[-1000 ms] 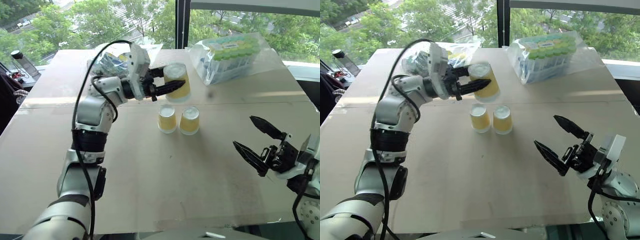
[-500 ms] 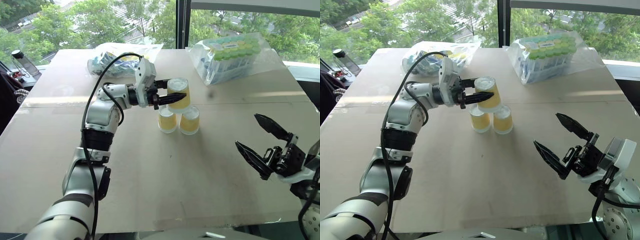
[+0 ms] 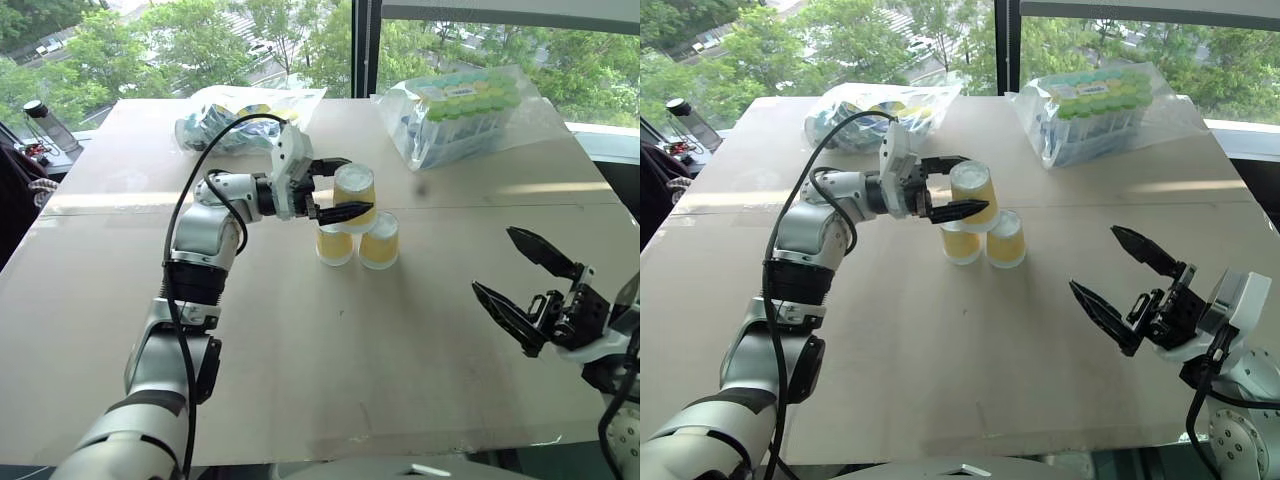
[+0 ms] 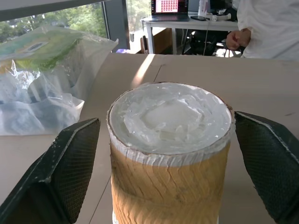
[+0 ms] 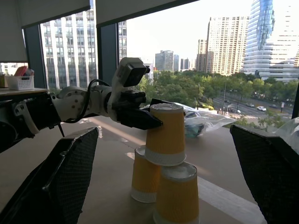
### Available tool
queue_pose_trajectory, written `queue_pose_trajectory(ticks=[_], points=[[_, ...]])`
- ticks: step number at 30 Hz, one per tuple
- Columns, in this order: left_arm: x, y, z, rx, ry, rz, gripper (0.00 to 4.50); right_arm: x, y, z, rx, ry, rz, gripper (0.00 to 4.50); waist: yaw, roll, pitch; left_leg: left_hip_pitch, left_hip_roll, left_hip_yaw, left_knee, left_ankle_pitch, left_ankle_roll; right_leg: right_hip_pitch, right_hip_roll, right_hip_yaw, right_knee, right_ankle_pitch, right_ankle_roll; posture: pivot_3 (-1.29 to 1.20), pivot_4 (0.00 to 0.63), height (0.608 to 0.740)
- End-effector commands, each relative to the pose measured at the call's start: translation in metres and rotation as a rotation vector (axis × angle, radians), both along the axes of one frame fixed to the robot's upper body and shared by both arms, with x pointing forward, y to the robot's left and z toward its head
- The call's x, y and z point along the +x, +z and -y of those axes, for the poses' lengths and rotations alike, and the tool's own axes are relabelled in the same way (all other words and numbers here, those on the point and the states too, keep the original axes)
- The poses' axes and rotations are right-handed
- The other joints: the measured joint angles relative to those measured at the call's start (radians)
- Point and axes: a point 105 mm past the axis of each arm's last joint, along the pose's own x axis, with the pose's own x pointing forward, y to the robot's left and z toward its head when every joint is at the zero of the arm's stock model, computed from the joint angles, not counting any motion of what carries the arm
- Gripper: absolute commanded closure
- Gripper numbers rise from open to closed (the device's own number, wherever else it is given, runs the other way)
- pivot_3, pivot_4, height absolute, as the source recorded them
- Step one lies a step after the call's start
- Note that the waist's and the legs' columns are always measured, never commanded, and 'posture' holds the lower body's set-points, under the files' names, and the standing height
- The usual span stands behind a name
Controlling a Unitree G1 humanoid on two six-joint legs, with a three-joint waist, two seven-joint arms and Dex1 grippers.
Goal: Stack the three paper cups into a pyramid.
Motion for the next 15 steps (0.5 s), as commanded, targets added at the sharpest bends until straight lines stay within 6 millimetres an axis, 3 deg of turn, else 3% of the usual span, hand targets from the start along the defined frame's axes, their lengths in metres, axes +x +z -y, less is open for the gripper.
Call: queue_pose_trajectory(ticks=[1, 5, 9, 10, 15], points=[[-0.01, 0.025, 0.001, -0.081, -0.037, 0.08, 0.13, -0.005, 0.005, 0.0, -0.007, 0.012, 0.034, 0.0, 0.0, 0.0, 0.0, 0.0, 0.0, 0.0, 0.0, 0.0, 0.0, 0.0, 0.0, 0.0, 0.0, 0.0, 0.0, 0.0, 0.15, 0.74], [-0.014, 0.055, -0.002, -0.204, -0.02, 0.166, 0.13, -0.005, 0.003, 0.0, -0.013, 0.021, 0.026, 0.0, 0.0, 0.0, 0.0, 0.0, 0.0, 0.0, 0.001, 0.0, 0.0, 0.0, 0.0, 0.0, 0.001, 0.0, 0.0, 0.0, 0.15, 0.74], [-0.034, 0.078, -0.012, -0.297, -0.034, 0.181, 0.13, -0.002, -0.004, 0.002, -0.01, 0.025, 0.005, 0.0, -0.002, 0.0, 0.0, 0.0, 0.0, 0.0, 0.002, 0.0, 0.0, 0.0, -0.001, 0.0, 0.001, 0.0, 0.0, 0.0, 0.15, 0.74], [-0.04, 0.077, -0.017, -0.295, -0.023, 0.155, 0.13, -0.002, -0.008, 0.004, -0.003, 0.024, -0.011, 0.0, -0.004, 0.0, 0.0, 0.0, 0.0, 0.0, 0.002, 0.0, 0.0, 0.0, -0.001, 0.001, 0.001, 0.0, 0.0, 0.0, 0.15, 0.74], [-0.074, 0.02, -0.042, -0.14, 0.089, -0.062, 0.13, -0.004, -0.039, 0.016, -0.069, -0.001, -0.112, 0.0, -0.004, 0.003, -0.002, 0.005, 0.0, 0.0, -0.003, 0.0, 0.0, 0.0, -0.003, 0.007, 0.001, 0.0, 0.0, 0.0, 0.15, 0.74]])
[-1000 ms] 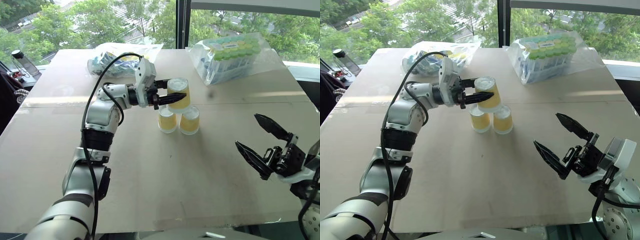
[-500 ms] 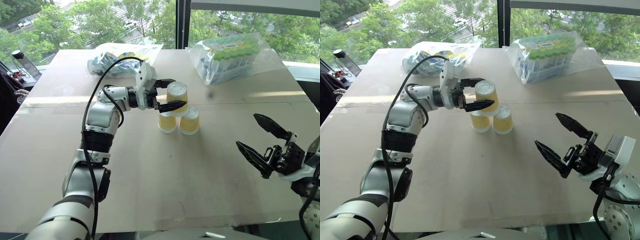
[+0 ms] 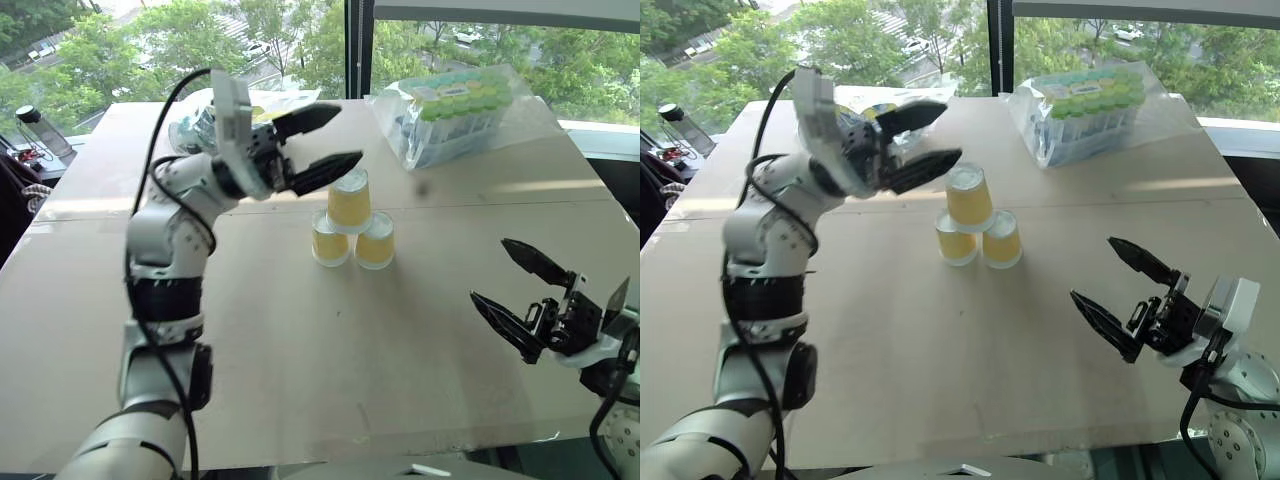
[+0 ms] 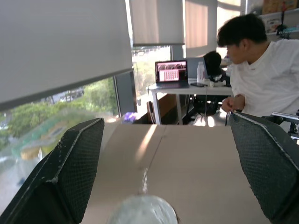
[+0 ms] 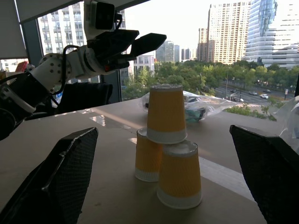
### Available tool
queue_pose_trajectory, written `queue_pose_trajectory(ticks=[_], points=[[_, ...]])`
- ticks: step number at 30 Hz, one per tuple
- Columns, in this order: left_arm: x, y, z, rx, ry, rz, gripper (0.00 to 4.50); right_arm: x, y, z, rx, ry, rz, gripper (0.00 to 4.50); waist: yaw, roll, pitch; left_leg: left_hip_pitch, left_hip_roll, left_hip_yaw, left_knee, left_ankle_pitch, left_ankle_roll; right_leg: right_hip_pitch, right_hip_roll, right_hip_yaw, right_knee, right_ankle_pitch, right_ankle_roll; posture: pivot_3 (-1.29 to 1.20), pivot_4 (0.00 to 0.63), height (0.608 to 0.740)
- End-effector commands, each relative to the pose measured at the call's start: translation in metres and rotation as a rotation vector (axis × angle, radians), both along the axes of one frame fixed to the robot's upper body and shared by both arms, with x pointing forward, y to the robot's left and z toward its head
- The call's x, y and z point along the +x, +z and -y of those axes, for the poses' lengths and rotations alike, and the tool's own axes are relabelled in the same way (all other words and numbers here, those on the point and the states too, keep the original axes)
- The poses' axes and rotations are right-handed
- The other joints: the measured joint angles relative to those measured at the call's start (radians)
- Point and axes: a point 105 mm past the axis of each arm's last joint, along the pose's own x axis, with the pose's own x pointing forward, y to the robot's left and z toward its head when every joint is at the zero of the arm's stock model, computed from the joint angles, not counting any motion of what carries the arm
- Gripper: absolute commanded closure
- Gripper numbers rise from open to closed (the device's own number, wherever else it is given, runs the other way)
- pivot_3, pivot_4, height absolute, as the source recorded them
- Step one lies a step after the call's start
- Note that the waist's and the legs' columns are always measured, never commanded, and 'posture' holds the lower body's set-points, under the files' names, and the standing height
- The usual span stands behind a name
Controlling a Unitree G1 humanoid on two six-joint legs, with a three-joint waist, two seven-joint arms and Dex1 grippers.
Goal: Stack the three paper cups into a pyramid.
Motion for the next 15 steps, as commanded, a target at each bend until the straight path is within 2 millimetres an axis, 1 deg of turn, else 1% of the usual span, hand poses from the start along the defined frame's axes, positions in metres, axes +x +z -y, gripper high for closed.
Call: queue_pose_trajectory(ticks=[1, 3, 4, 5, 7, 8, 9, 11, 12, 15], points=[[-0.036, -0.033, -0.009, 0.076, 0.043, -0.109, 0.13, 0.0, -0.01, 0.009, -0.051, -0.033, -0.006, 0.0, -0.002, 0.0, 0.0, -0.001, 0.0, -0.001, 0.0, 0.0, 0.0, 0.0, 0.001, -0.001, 0.0, 0.0, 0.0, 0.0, 0.15, 0.74], [-0.061, -0.073, -0.012, 0.109, 0.105, -0.233, 0.13, 0.002, -0.028, 0.017, -0.095, -0.071, -0.054, 0.0, -0.001, 0.0, 0.0, 0.002, 0.0, 0.001, 0.0, -0.002, 0.003, 0.001, -0.001, 0.003, 0.0, 0.0, 0.0, 0.0, 0.15, 0.74], [-0.069, -0.091, -0.013, 0.134, 0.158, -0.273, 0.13, 0.002, -0.036, 0.018, -0.103, -0.076, -0.081, 0.0, 0.003, 0.0, 0.0, 0.002, 0.0, 0.001, -0.001, -0.002, 0.003, 0.001, -0.001, 0.006, -0.002, 0.0, 0.0, 0.0, 0.15, 0.74], [-0.073, -0.1, -0.014, 0.147, 0.192, -0.293, 0.13, 0.002, -0.04, 0.019, -0.103, -0.077, -0.095, 0.0, 0.012, -0.002, 0.001, 0.001, 0.0, 0.001, -0.001, -0.002, 0.003, 0.001, -0.002, 0.006, -0.002, 0.0, 0.0, 0.0, 0.15, 0.74], [-0.086, -0.131, -0.013, 0.187, 0.257, -0.316, 0.13, 0.005, -0.059, 0.023, -0.142, -0.106, -0.146, 0.0, 0.03, -0.002, 0.001, 0.0, 0.0, -0.001, 0.0, -0.002, 0.004, 0.001, -0.002, 0.003, -0.002, 0.0, 0.0, 0.0, 0.15, 0.74], [-0.088, -0.14, -0.012, 0.189, 0.285, -0.321, 0.13, 0.006, -0.065, 0.025, -0.16, -0.115, -0.16, 0.0, 0.032, -0.001, -0.001, 0.0, 0.0, -0.001, 0.0, -0.002, 0.004, 0.002, -0.002, 0.003, -0.003, 0.0, -0.001, 0.0, 0.15, 0.74], [-0.091, -0.152, -0.012, 0.214, 0.315, -0.315, 0.13, 0.009, -0.074, 0.027, -0.189, -0.14, -0.179, 0.0, 0.033, 0.0, -0.001, 0.002, 0.0, -0.001, 0.0, -0.002, 0.004, 0.004, -0.002, 0.003, -0.004, -0.002, -0.004, 0.0, 0.15, 0.74], [-0.089, -0.167, -0.016, 0.228, 0.398, -0.312, 0.13, 0.01, -0.082, 0.029, -0.218, -0.129, -0.194, 0.0, 0.036, 0.001, -0.001, 0.011, 0.0, 0.0, 0.0, -0.003, 0.004, 0.014, -0.002, 0.003, -0.005, -0.003, -0.004, 0.0, 0.15, 0.74], [-0.09, -0.172, -0.016, 0.238, 0.404, -0.308, 0.13, 0.011, -0.083, 0.031, -0.22, -0.134, -0.199, 0.0, 0.036, 0.001, 0.0, 0.012, 0.0, 0.0, 0.0, -0.003, 0.005, 0.015, -0.002, 0.002, -0.006, -0.005, -0.001, 0.0, 0.15, 0.74], [-0.088, -0.175, -0.017, 0.211, 0.434, -0.299, 0.13, 0.014, -0.087, 0.035, -0.236, -0.136, -0.227, 0.0, 0.03, 0.002, 0.0, 0.012, 0.001, -0.001, 0.0, -0.003, 0.005, 0.015, 0.0, 0.002, -0.005, -0.005, 0.0, 0.0, 0.15, 0.74]])
